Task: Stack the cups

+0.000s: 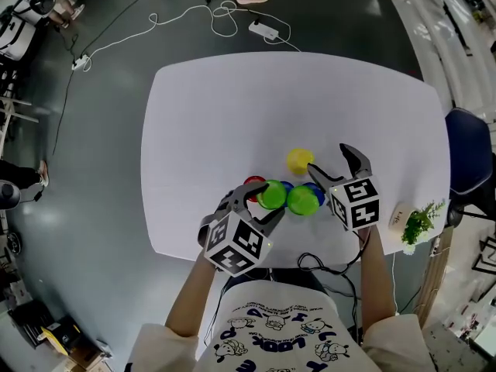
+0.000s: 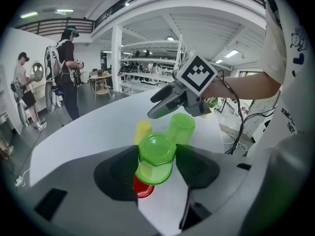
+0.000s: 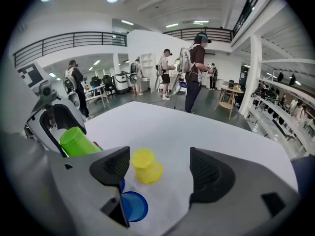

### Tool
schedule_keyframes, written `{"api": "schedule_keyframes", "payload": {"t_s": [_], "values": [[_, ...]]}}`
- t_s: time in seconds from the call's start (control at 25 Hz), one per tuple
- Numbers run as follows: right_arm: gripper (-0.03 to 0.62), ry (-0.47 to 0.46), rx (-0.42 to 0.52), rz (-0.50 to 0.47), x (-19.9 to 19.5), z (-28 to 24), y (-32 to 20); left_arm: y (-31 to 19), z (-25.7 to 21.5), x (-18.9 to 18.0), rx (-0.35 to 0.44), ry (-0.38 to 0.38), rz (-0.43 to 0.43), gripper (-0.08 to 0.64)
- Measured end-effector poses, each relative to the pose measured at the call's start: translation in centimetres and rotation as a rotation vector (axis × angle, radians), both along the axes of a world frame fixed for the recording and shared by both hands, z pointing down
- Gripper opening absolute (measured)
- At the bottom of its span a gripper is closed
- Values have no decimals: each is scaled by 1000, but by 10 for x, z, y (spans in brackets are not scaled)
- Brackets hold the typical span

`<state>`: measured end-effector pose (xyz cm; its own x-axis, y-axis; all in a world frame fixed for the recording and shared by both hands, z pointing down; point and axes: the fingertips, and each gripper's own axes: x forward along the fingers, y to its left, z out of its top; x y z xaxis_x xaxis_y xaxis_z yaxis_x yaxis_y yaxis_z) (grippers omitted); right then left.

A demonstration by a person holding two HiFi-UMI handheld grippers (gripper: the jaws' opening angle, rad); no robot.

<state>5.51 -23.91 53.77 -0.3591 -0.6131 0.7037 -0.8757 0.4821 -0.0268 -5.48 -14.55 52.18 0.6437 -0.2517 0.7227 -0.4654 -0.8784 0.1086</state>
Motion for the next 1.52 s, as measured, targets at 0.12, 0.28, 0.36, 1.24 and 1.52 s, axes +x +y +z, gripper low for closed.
{"api": "schedule_keyframes", "payload": {"t_s": [0.12,0.28,0.36,1.24,1.52], "values": [[385,15,-53,-77,-12,12,2,0,0,0,1,-11,5,250],[379,68,-123,-199,-26,31,7,1,1,-2,7,-23,2,252],[374,86,-140,-242,-30,37,8,1,2,-4,7,-21,-7,253],[249,57,-225,-366,-40,63,9,2,-7,1,1,37,-27,281],[244,15,-205,-333,-38,55,1,-1,-15,-3,-2,69,-51,284]]}}
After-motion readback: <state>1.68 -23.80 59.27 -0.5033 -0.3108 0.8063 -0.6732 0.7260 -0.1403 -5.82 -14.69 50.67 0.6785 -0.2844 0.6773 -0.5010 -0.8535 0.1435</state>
